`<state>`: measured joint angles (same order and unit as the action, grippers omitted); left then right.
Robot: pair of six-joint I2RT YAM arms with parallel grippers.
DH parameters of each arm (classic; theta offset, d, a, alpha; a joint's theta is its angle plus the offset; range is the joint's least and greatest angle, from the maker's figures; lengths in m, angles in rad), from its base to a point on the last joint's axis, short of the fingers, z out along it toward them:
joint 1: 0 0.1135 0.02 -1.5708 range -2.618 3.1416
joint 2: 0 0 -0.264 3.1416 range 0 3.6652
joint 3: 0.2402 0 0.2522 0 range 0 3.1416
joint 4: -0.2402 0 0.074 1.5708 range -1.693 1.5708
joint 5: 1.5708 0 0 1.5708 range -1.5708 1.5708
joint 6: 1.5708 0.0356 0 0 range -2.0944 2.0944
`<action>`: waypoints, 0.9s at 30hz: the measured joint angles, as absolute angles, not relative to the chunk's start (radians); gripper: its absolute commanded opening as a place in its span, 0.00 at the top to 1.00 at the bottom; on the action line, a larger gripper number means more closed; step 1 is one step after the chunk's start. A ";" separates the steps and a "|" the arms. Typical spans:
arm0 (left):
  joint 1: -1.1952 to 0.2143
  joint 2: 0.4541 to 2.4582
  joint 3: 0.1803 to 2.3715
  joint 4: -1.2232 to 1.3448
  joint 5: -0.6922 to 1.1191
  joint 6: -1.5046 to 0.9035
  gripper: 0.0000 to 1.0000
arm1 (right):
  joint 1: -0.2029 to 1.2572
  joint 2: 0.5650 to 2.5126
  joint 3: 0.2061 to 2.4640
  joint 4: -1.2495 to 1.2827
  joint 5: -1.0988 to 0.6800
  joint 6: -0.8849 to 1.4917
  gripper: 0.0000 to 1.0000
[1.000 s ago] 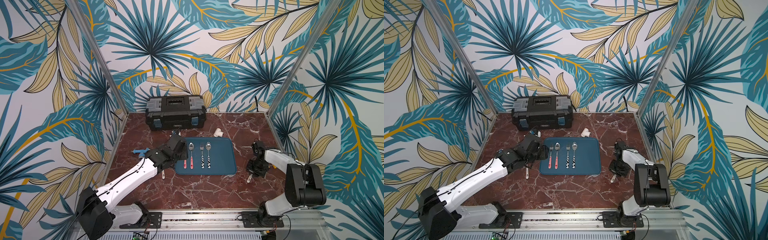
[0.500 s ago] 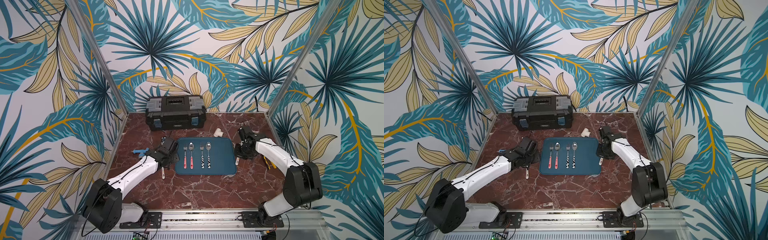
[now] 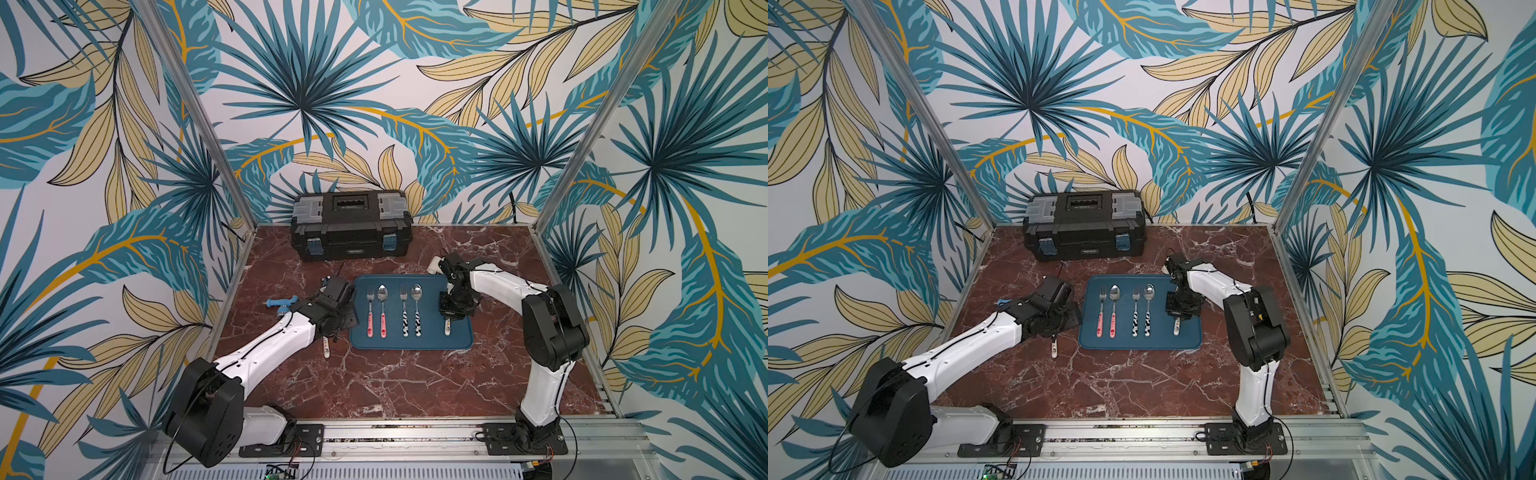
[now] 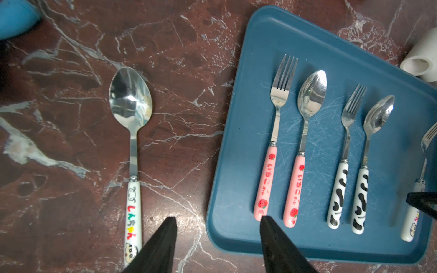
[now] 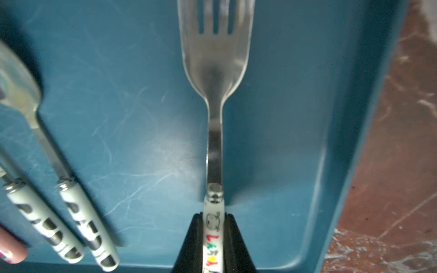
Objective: Set the spoon and fork side by side
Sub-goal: Place the fork on the tray.
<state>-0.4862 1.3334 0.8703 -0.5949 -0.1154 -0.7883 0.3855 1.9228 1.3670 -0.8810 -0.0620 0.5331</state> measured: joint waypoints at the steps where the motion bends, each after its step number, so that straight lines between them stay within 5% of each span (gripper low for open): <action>1: -0.485 1.333 0.870 -0.595 -0.115 -0.789 0.39 | 0.396 1.923 1.374 -0.886 -0.062 0.530 0.93; 27: -0.482 1.335 0.870 -0.591 -0.112 -0.776 0.37 | 0.446 2.019 1.462 -0.926 -0.056 0.496 0.92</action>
<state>-0.4824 1.3346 0.8700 -0.5915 -0.1116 -0.7761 0.4458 2.0186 1.4624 -0.9257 -0.0563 0.4965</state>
